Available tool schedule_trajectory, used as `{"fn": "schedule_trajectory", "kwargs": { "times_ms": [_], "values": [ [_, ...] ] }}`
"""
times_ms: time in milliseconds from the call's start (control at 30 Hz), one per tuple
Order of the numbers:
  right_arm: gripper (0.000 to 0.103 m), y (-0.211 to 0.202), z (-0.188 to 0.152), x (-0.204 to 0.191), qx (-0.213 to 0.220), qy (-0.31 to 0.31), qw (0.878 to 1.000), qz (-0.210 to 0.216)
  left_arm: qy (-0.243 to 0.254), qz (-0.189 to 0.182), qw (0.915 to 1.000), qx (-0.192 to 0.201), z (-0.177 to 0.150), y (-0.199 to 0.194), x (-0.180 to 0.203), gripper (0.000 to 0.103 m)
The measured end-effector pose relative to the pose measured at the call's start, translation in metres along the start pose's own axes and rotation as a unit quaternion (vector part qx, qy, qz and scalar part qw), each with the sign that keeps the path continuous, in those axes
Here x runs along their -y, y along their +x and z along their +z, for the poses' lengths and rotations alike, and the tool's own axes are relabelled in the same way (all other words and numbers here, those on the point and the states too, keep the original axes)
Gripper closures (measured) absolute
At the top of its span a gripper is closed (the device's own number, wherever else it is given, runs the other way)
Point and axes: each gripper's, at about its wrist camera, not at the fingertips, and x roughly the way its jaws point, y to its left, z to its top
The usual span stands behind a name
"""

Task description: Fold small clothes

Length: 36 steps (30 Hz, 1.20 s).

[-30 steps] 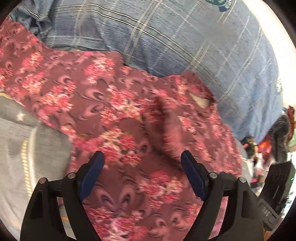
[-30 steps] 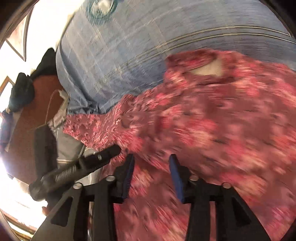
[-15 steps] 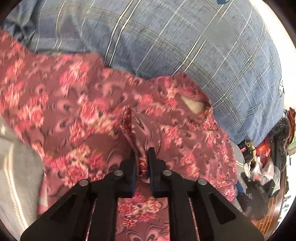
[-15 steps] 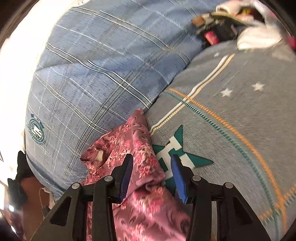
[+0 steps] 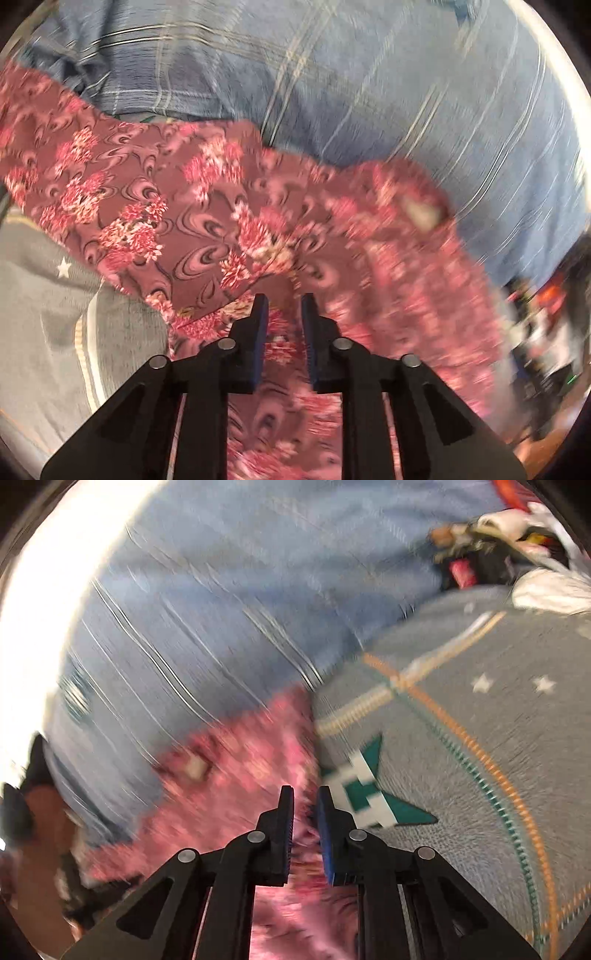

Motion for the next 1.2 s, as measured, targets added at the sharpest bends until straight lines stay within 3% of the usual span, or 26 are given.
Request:
{"fn": "schedule_trajectory", "kwargs": {
  "times_ms": [100,233,267,300,333,400,433,600,700,733,833,900,1067,1200],
  "values": [
    [0.075,-0.003,0.000,-0.014,0.000,-0.009,0.999,0.040,-0.014,-0.018,0.9997,0.000,0.000,-0.007,0.008,0.060],
    [0.075,0.024,-0.017,-0.030,-0.020,-0.036,0.998,0.044,0.009,0.003,0.9995,-0.029,-0.013,0.024,0.028,0.052],
    [0.074,0.040,-0.024,-0.034,-0.033,-0.038,0.998,0.037,0.015,0.019,0.9984,-0.051,-0.018,0.039,0.029,0.052],
    [0.071,0.047,-0.026,-0.028,-0.053,-0.040,0.998,0.023,0.033,0.032,0.9985,-0.030,-0.022,0.040,0.033,0.049],
    [0.075,0.059,-0.035,-0.029,-0.083,-0.048,0.995,-0.011,0.050,0.039,0.9978,-0.017,-0.021,0.034,0.039,0.049],
    [0.073,0.051,-0.040,-0.045,-0.042,-0.079,0.996,-0.027,0.050,0.026,0.9976,-0.041,-0.014,0.030,0.039,0.049],
    [0.073,0.048,-0.040,-0.053,-0.035,-0.080,0.996,-0.009,0.041,0.014,0.9981,-0.044,-0.008,0.024,0.033,0.049],
    [0.062,0.070,-0.044,-0.090,-0.063,-0.104,0.992,0.047,-0.016,0.046,0.9985,0.026,0.034,-0.028,-0.033,0.045],
    [0.051,0.107,-0.070,-0.089,-0.109,-0.129,0.985,0.018,-0.063,0.078,0.9936,0.052,0.057,-0.054,-0.099,0.043],
    [0.052,0.106,-0.077,-0.091,-0.080,-0.154,0.985,0.017,-0.076,0.088,0.9917,0.056,0.063,-0.061,-0.123,0.043],
    [0.050,0.108,-0.081,-0.102,-0.076,-0.183,0.980,-0.007,-0.109,0.113,0.9852,0.069,0.075,-0.084,-0.193,0.043],
    [0.048,0.108,-0.080,-0.102,-0.076,-0.182,0.980,-0.001,-0.145,0.136,0.9769,0.077,0.083,-0.094,-0.236,0.043],
    [0.048,0.107,-0.075,-0.092,-0.074,-0.157,0.984,0.027,-0.218,0.105,0.9675,0.073,0.095,-0.087,-0.293,0.043],
    [0.048,0.105,-0.077,-0.094,-0.074,-0.157,0.984,0.027,-0.229,0.074,0.9682,0.067,0.105,-0.070,-0.295,0.045]
  ]
}}
